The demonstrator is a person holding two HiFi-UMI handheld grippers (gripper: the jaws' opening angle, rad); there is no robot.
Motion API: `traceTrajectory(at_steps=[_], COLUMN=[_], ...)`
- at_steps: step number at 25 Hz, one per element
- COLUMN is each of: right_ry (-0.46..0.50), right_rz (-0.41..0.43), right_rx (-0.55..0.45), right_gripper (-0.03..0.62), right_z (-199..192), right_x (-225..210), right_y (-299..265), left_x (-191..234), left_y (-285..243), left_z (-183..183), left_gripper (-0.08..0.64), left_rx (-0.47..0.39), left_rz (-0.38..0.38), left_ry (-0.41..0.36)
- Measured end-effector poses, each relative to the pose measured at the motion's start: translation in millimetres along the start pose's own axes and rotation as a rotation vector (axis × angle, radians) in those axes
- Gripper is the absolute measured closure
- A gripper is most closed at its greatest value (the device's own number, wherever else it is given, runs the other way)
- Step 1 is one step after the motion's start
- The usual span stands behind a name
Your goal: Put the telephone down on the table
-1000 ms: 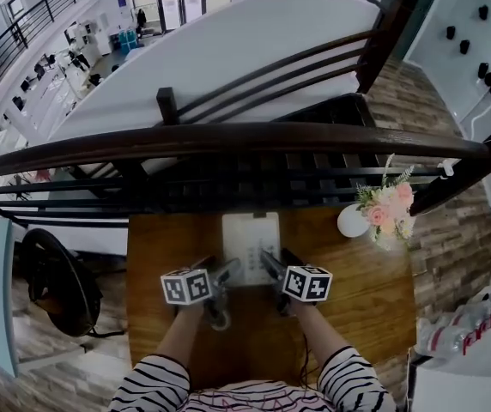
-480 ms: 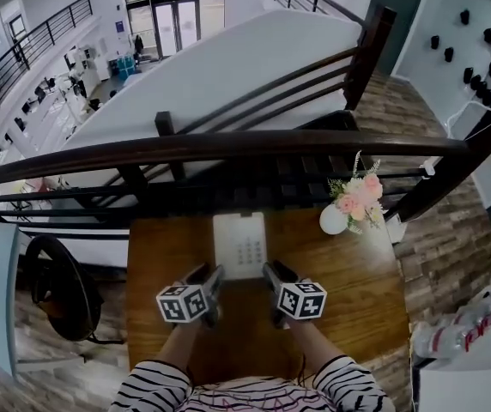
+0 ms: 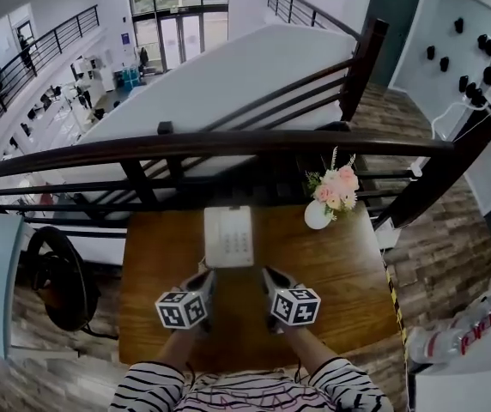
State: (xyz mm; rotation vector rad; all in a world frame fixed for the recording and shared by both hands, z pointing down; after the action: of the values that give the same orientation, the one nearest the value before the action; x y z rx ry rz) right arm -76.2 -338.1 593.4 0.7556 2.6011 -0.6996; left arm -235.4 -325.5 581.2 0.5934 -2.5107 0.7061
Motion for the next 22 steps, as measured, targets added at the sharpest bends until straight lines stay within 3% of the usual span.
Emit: traceTrajectory(at_steps=[12, 22], right_ry=[0.017, 0.018], right_rz=[0.082, 0.124], right_rx=[-0.004, 0.001], right_gripper=[0.592, 0.592], right_z=[-19, -41], right_x=[-12, -28], right_y=[119, 189], left_x=[-101, -166], left_y=[36, 57], left_z=[-69, -119], left_gripper=[0.56, 0.56], left_rx=[-0.021, -0.03], left_rz=[0.023, 0.047], left_ry=[0.0, -0.046])
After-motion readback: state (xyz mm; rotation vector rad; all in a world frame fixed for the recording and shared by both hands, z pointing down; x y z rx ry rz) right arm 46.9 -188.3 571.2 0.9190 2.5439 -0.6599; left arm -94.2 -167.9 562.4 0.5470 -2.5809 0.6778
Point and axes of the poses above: the fingertips, and each gripper's own axes: y backward along the fingers, x to its left, z out of its top, the point moved 2 cm from there along y, backward along the fingers, and after that the axes turned 3 degrees about y, right-handed, at the moved point
